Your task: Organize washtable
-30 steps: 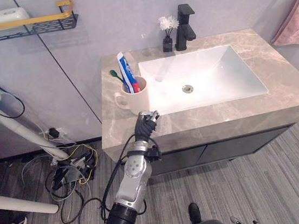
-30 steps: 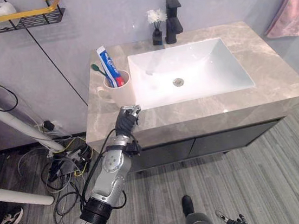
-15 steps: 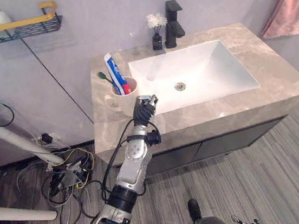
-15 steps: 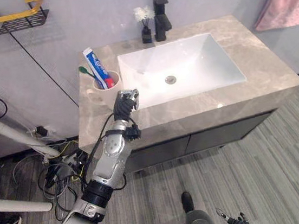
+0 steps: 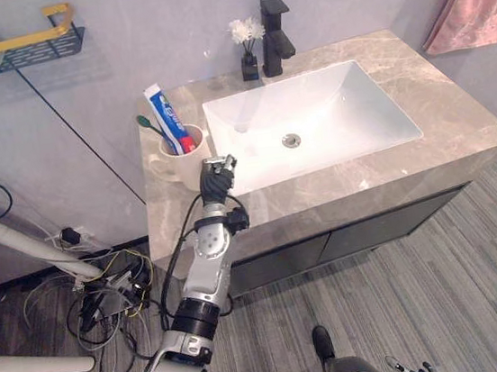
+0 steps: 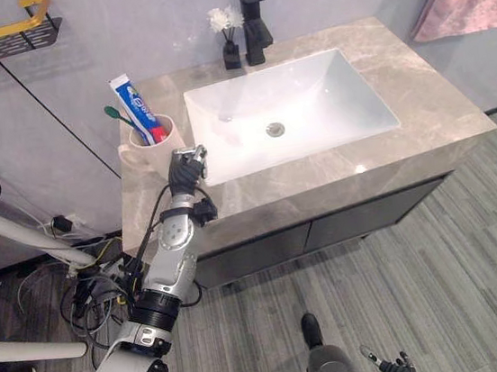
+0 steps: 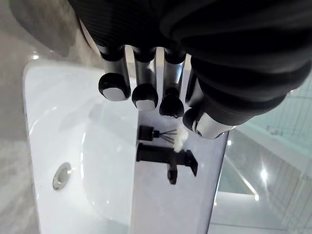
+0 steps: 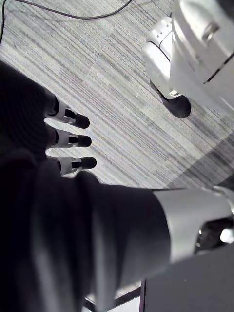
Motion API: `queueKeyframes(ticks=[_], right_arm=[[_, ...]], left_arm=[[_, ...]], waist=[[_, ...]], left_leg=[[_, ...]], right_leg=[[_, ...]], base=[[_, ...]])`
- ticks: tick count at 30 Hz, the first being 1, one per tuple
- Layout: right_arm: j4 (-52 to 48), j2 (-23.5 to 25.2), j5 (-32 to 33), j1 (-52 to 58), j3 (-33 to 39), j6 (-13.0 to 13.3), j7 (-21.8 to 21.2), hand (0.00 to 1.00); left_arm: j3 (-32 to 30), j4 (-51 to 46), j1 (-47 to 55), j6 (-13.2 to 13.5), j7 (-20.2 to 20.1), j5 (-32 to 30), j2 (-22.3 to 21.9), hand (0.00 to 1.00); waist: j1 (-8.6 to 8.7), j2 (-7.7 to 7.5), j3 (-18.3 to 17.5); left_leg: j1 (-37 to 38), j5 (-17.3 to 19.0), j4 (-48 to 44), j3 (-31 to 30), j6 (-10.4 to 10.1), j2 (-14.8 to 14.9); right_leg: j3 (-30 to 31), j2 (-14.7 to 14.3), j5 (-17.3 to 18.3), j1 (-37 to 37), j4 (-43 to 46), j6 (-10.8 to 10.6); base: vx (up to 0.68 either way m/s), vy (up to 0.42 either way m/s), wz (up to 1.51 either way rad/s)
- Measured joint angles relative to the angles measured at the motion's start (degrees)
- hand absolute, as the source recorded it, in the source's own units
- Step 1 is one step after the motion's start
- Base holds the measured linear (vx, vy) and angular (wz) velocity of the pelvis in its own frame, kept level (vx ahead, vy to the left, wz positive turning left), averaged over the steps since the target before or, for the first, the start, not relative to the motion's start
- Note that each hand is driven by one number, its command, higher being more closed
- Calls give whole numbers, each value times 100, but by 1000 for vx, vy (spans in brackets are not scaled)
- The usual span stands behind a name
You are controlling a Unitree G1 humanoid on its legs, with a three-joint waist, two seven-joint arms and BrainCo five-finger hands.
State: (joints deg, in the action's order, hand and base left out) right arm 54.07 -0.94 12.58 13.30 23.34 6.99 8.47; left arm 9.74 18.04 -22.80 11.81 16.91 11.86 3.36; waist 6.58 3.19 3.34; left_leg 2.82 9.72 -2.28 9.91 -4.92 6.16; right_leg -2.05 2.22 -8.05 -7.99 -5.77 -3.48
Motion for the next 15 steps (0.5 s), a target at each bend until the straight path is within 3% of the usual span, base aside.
queueKeyframes(ticks=[15], right_arm=[[2, -3, -12, -1, -3, 0, -115, 0]], left_arm=[[-585, -1, 8, -17, 103, -217, 225, 100]], waist=[[-6, 2, 4]], left_leg=[[-37, 1, 17, -3, 2, -3]], right_leg=[[0, 0, 1, -47, 0, 0]], base=[[0, 0, 0]])
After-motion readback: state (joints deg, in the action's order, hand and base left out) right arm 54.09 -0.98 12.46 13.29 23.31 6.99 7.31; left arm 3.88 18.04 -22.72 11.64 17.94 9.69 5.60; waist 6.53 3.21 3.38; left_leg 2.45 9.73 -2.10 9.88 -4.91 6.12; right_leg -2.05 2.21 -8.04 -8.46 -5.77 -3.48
